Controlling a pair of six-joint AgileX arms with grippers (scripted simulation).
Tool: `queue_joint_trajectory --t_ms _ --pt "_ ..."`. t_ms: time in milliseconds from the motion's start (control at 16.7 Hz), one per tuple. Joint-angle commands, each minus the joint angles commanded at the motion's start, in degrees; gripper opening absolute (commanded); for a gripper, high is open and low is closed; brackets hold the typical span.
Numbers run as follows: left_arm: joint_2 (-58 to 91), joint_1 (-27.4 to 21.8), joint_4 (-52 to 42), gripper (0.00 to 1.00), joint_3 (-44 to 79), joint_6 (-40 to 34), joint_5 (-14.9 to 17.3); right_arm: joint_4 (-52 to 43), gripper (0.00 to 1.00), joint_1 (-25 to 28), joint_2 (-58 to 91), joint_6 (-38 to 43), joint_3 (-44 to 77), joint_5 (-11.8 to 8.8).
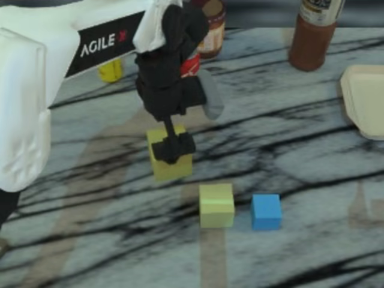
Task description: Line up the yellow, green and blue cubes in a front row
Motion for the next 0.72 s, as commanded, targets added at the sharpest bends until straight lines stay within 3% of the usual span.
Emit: queue_joint_trajectory --t_ms 240,540,720 --pt "2.5 0.1 9.2 1.0 -6.4 0.2 0.0 0.0 1.0 0.0 0.0 0.0 0.0 0.0" --pt "3.0 0.1 10.5 1.0 -7.5 0.2 0.0 0.0 1.0 0.0 0.0 0.0 0.0 0.0" --pt "3.0 0.1 10.5 0.77 -7.5 0.2 0.0 0.0 1.0 0.0 0.0 0.0 0.0 0.0"
